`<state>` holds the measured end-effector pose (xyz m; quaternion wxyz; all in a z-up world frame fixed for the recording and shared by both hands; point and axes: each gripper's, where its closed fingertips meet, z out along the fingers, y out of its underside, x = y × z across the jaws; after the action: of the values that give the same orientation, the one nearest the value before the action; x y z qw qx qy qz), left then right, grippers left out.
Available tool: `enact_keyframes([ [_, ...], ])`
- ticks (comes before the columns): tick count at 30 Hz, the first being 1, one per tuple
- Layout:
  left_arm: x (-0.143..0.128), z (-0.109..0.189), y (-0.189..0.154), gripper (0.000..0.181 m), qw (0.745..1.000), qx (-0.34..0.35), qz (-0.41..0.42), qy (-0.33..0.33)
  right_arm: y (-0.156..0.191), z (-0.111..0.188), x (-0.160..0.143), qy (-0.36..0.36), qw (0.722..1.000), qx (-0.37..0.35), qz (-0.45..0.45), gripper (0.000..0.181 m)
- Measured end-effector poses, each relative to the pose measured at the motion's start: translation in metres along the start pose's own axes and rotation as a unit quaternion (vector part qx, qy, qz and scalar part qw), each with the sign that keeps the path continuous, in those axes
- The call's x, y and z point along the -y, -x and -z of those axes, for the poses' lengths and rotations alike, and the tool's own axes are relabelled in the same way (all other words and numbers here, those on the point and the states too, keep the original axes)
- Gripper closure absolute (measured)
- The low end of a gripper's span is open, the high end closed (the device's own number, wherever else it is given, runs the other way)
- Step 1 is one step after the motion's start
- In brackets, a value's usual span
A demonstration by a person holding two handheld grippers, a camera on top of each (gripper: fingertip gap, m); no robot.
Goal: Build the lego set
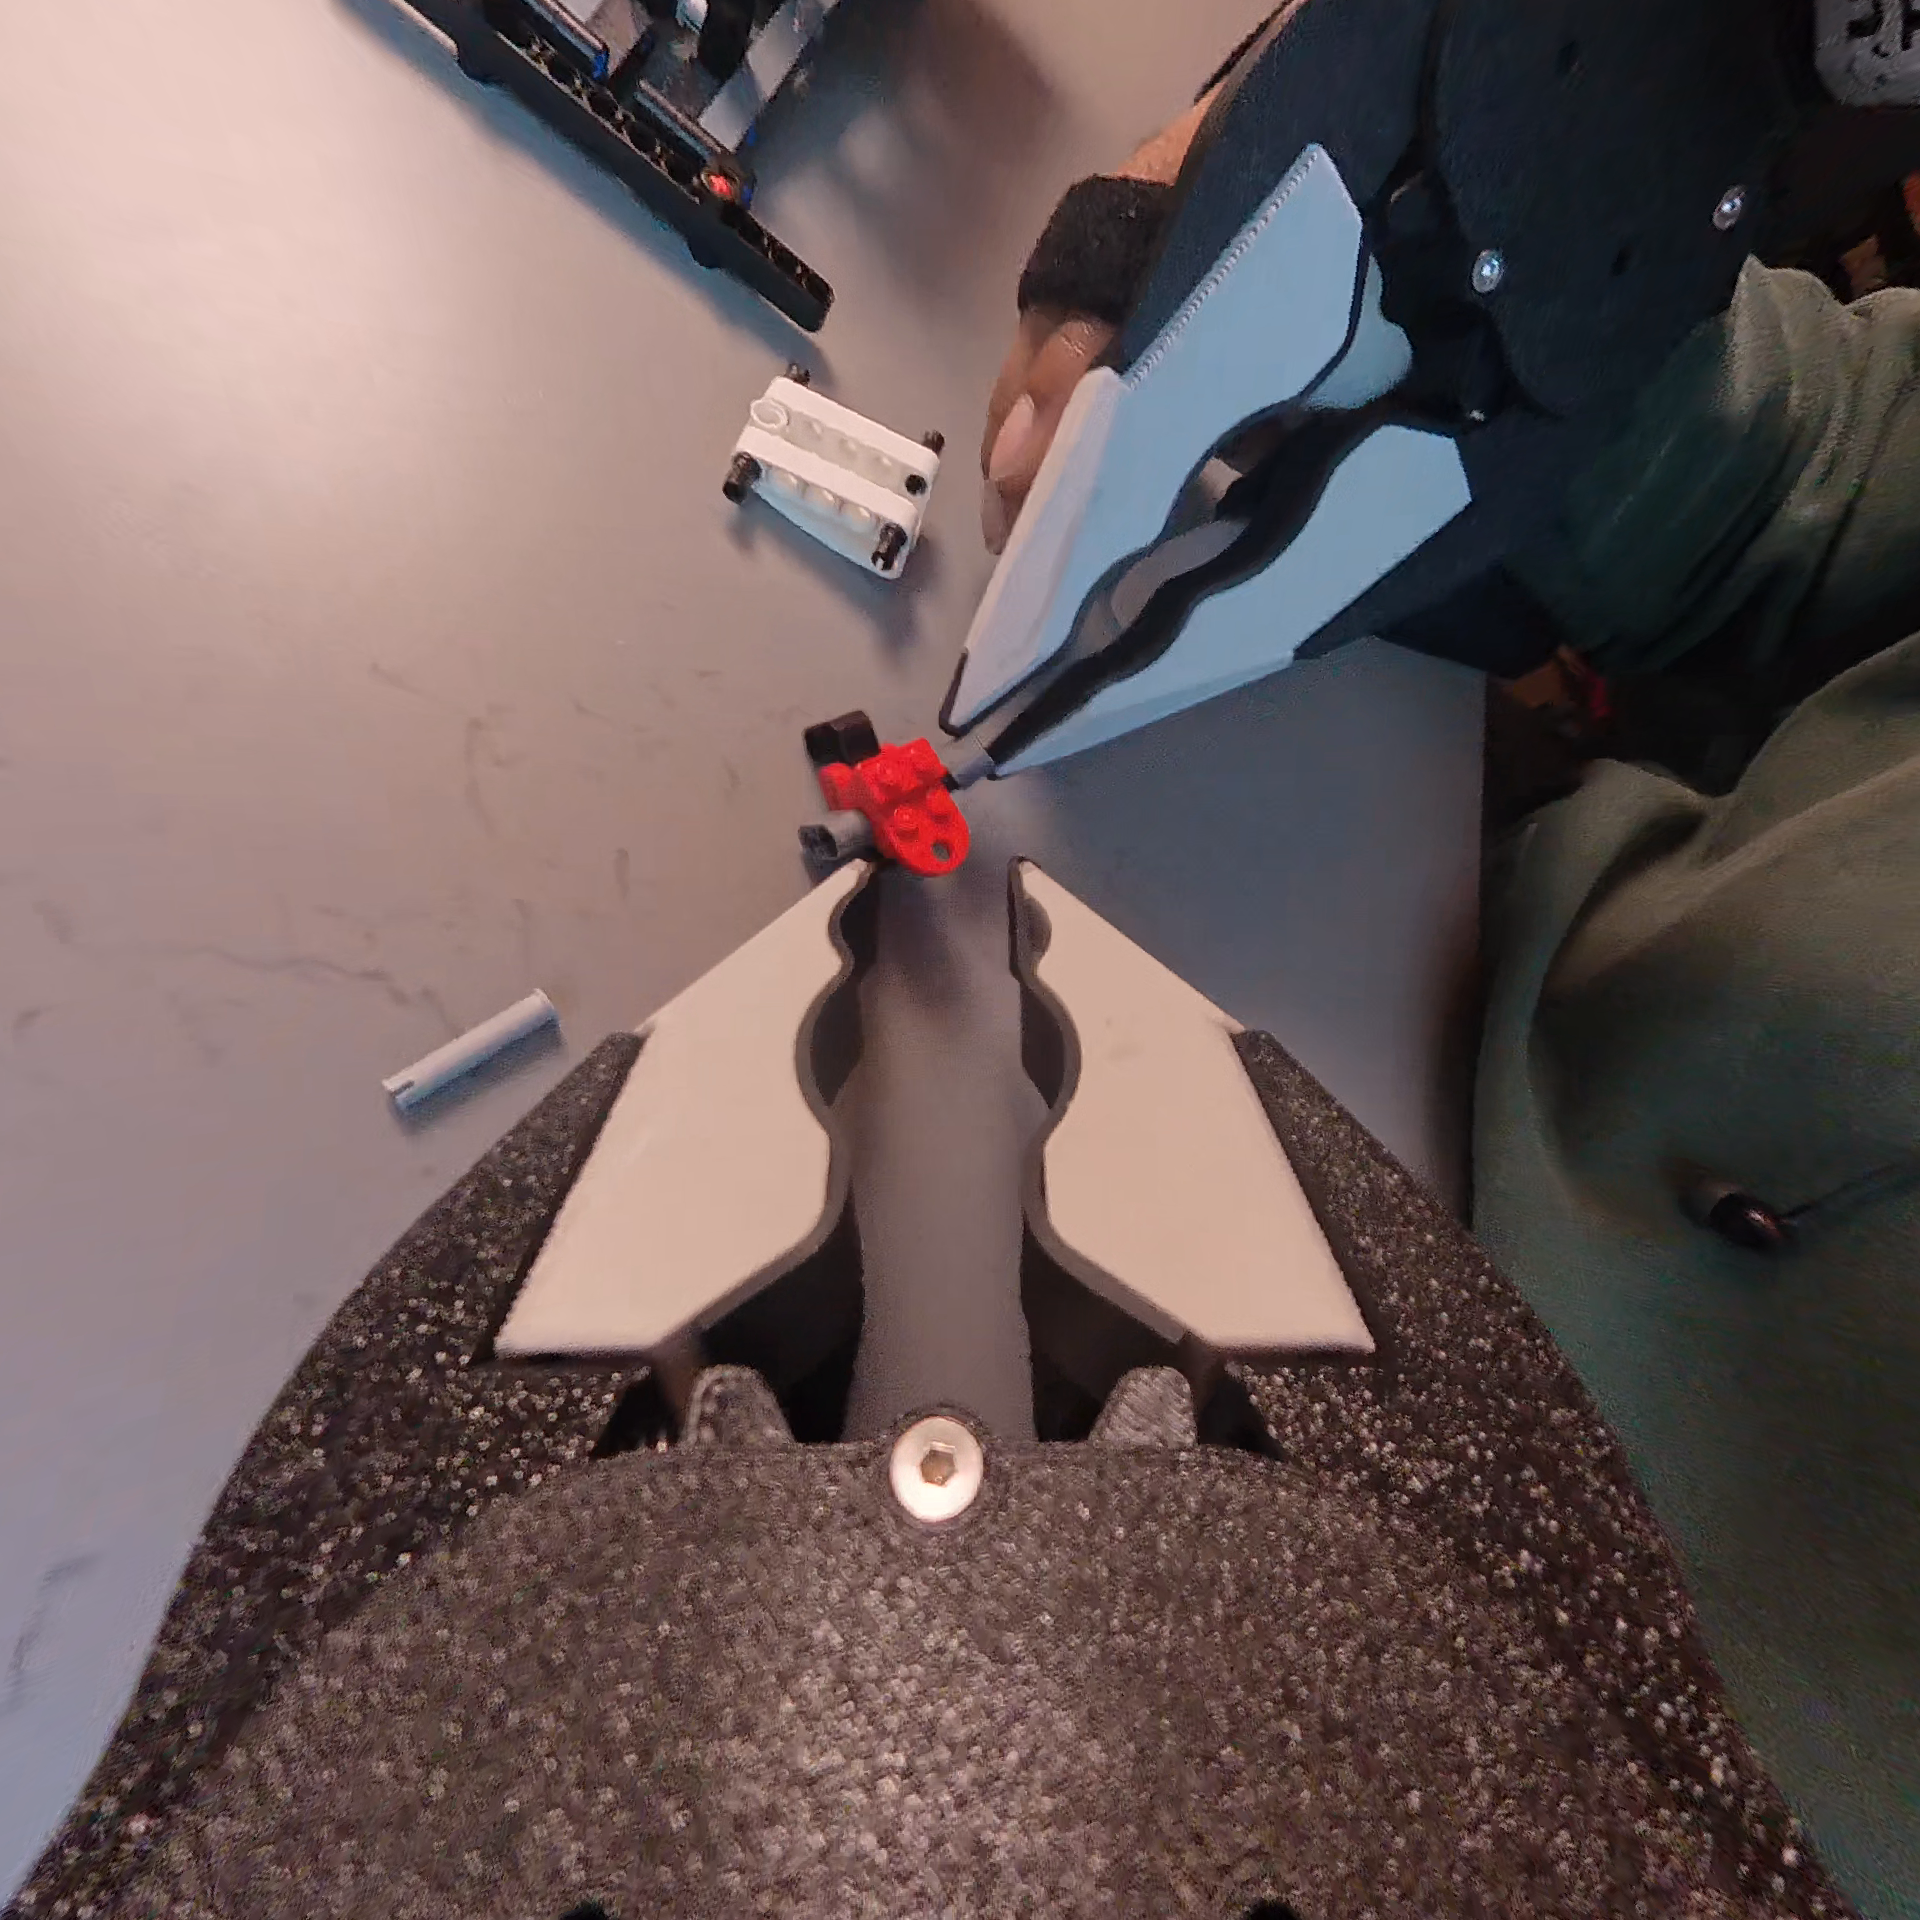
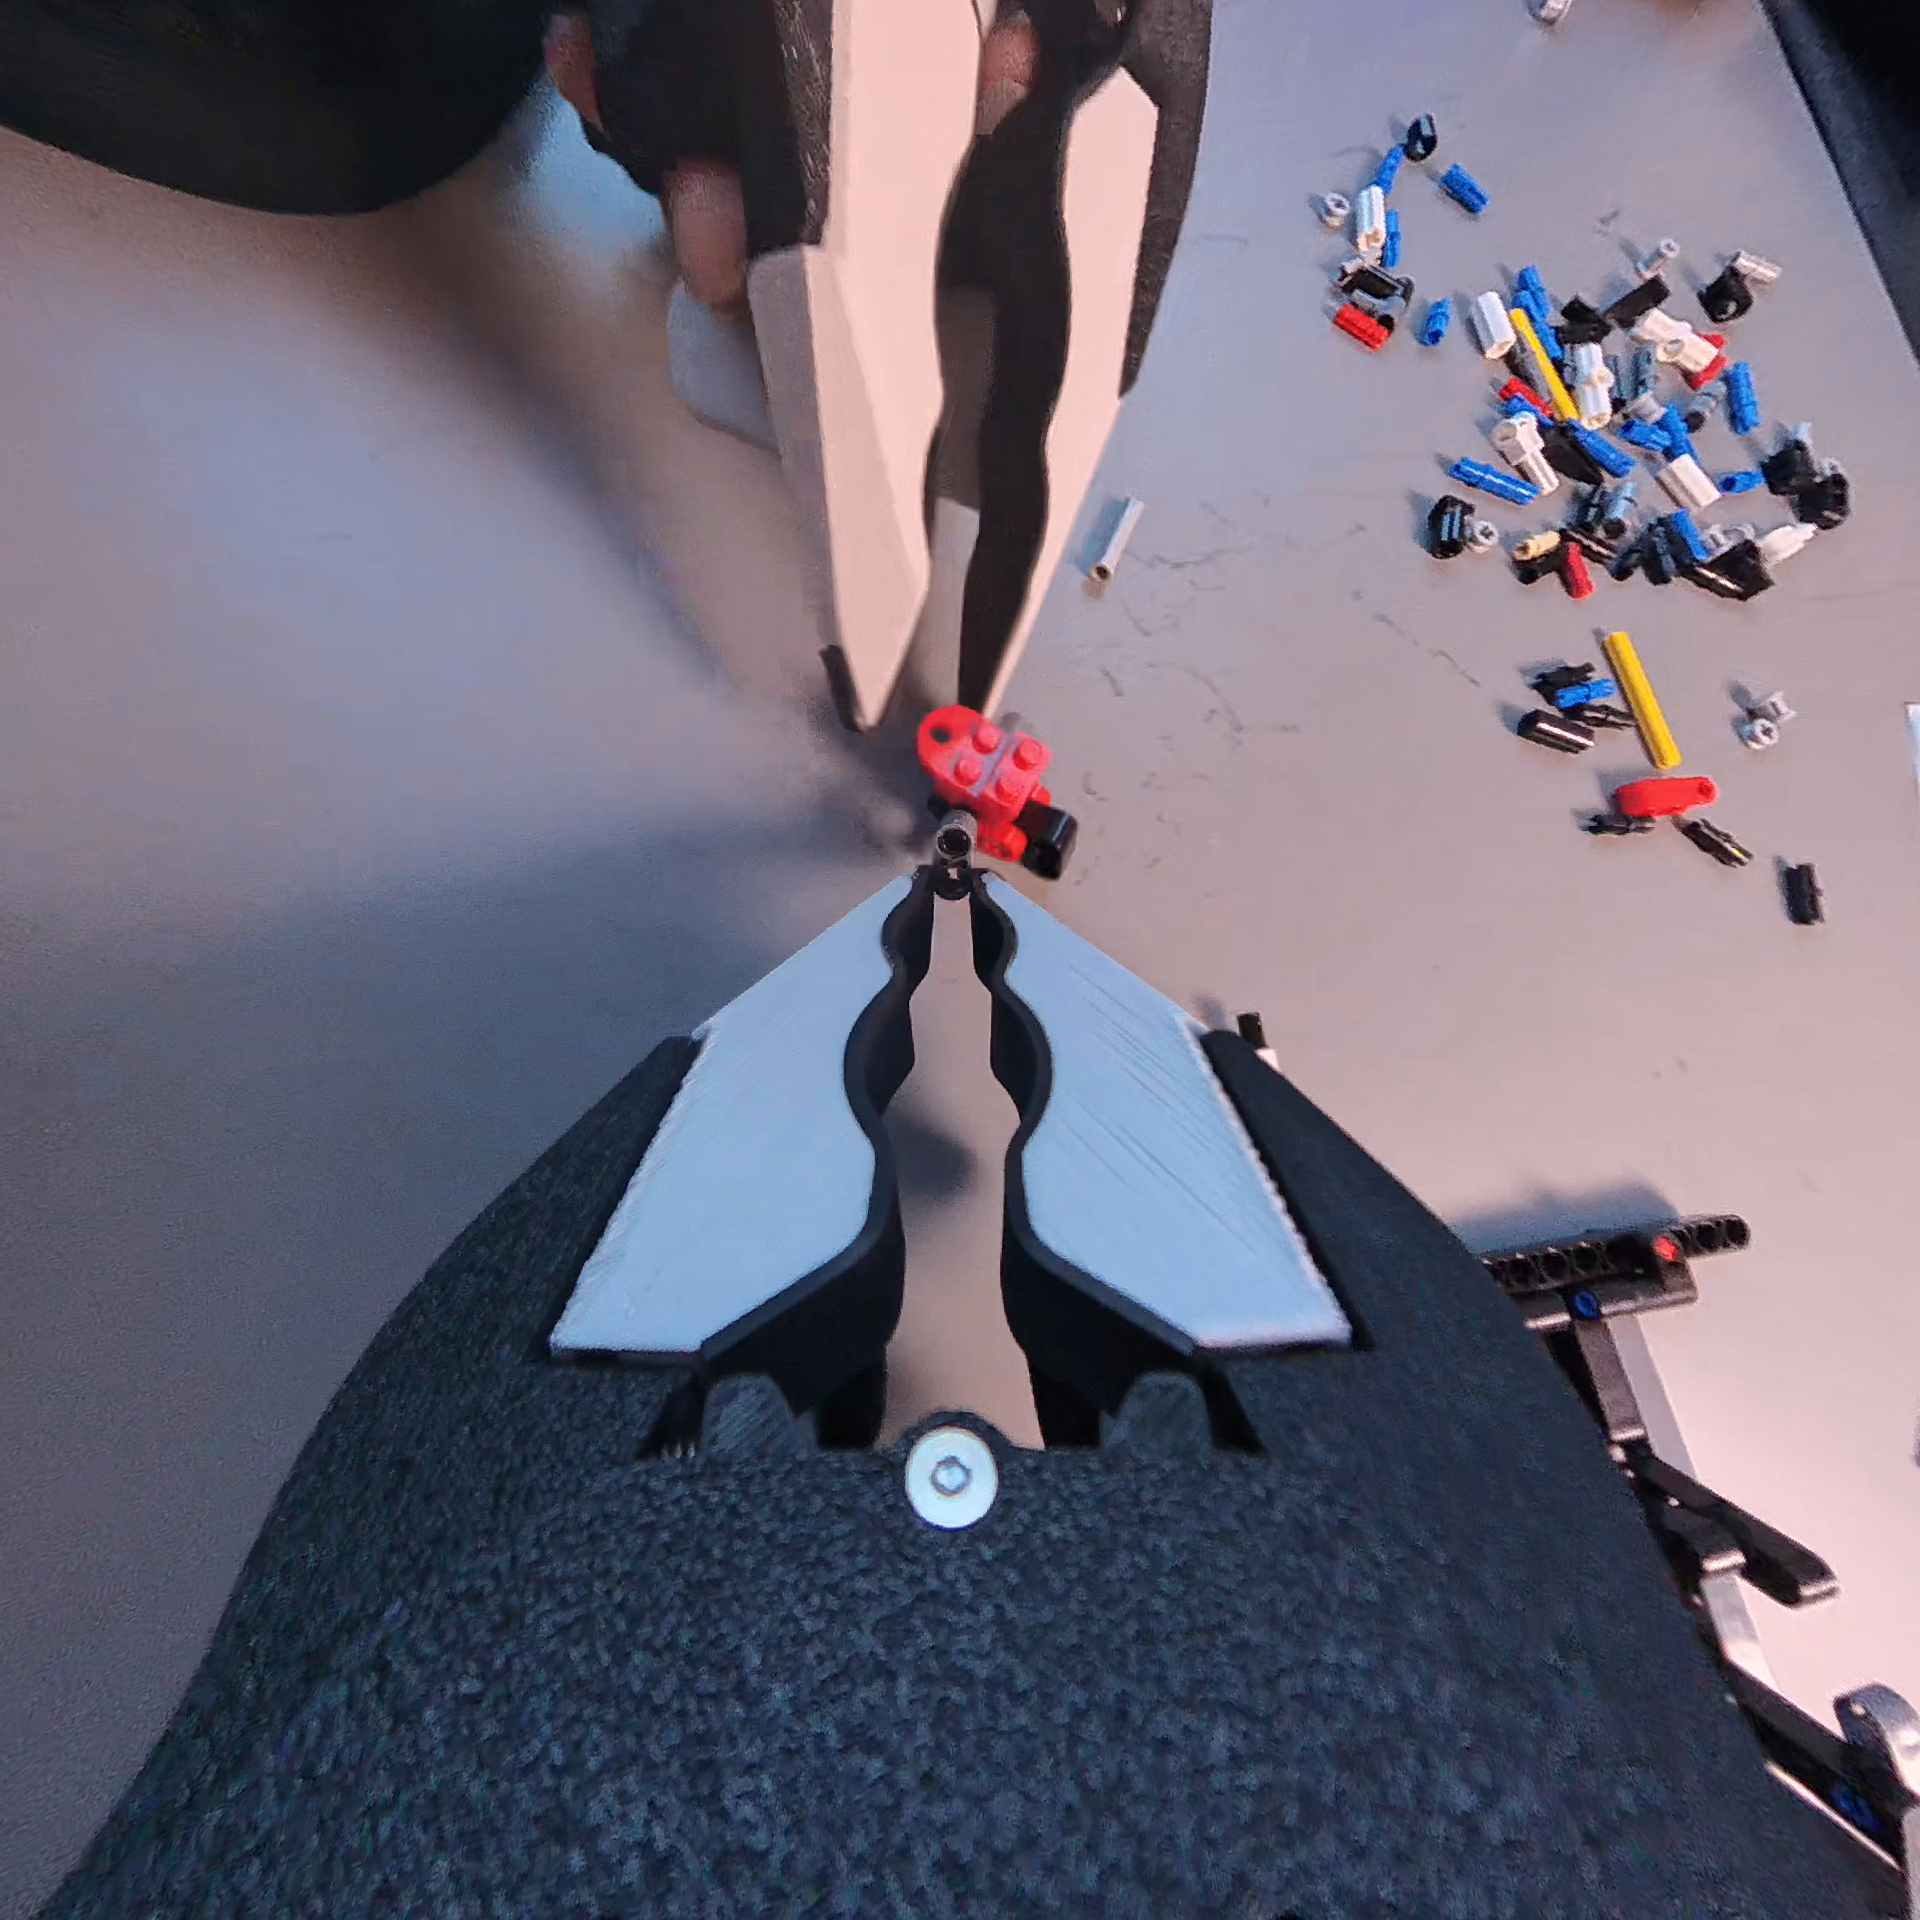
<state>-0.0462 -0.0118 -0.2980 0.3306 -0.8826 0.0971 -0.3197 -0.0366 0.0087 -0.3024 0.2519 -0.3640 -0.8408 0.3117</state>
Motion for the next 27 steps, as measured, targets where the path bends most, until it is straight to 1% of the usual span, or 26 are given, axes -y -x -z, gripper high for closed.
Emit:
enact_keyframes([
  [1, -0.003, 0.001, -0.002, 0.154, 1.000, -0.010, 0.003, 0.007, 0.000, 0.000, -0.001, 0.001, 1.000, 0.000, 0.002, 0.175],
  [3, -0.003, 0.007, 0.000, 0.154, 1.000, -0.001, -0.009, 0.010, 0.000, 0.001, -0.002, 0.002, 1.000, 0.003, 0.000, 0.175],
  [5, 0.002, 0.015, 0.004, 0.154, 1.000, 0.013, -0.026, -0.001, -0.002, 0.003, -0.002, 0.002, 1.000, 0.000, 0.007, 0.175],
  [7, 0.010, 0.017, 0.005, 0.150, 0.998, 0.024, -0.056, -0.015, -0.003, 0.006, -0.003, -0.001, 1.000, 0.003, 0.007, 0.175],
  [9, 0.011, 0.010, 0.001, 0.142, 0.994, 0.036, -0.106, -0.005, -0.006, 0.009, -0.003, -0.010, 1.000, 0.005, 0.006, 0.175],
  [12, 0.006, -0.005, 0.002, 0.135, 0.978, 0.064, -0.193, 0.037, -0.006, 0.013, -0.002, -0.025, 1.000, 0.012, 0.002, 0.175],
  [15, 0.000, -0.014, 0.009, 0.130, 0.966, 0.080, -0.237, 0.068, -0.004, 0.018, 0.001, -0.039, 0.999, 0.014, 0.008, 0.175],
  [16, 0.000, -0.016, 0.011, 0.131, 0.963, 0.081, -0.246, 0.070, -0.004, 0.019, 0.001, -0.042, 0.999, 0.014, 0.009, 0.175],
  [19, -0.001, -0.019, 0.014, 0.151, 0.961, 0.083, -0.255, 0.069, -0.003, 0.023, 0.004, -0.061, 0.998, 0.015, 0.006, 0.175],
  [20, 0.000, -0.019, 0.014, 0.152, 0.962, 0.082, -0.251, 0.066, -0.004, 0.025, 0.006, -0.068, 0.998, 0.012, 0.004, 0.175],
  [22, 0.004, -0.018, 0.015, 0.152, 0.969, 0.081, -0.230, 0.045, -0.007, 0.029, 0.011, -0.086, 0.996, 0.006, -0.002, 0.175],
  [23, 0.008, -0.017, 0.013, 0.152, 0.973, 0.071, -0.217, 0.024, -0.009, 0.032, 0.015, -0.099, 0.995, 0.001, -0.008, 0.175],
  [25, 0.022, -0.009, 0.006, 0.152, 0.979, 0.051, -0.193, -0.033, -0.016, 0.040, 0.025, -0.133, 0.991, -0.014, -0.024, 0.175],
  [27, 0.043, 0.005, -0.006, 0.152, 0.979, 0.019, -0.169, -0.111, -0.023, 0.049, 0.038, -0.171, 0.984, -0.028, -0.046, 0.175],
])
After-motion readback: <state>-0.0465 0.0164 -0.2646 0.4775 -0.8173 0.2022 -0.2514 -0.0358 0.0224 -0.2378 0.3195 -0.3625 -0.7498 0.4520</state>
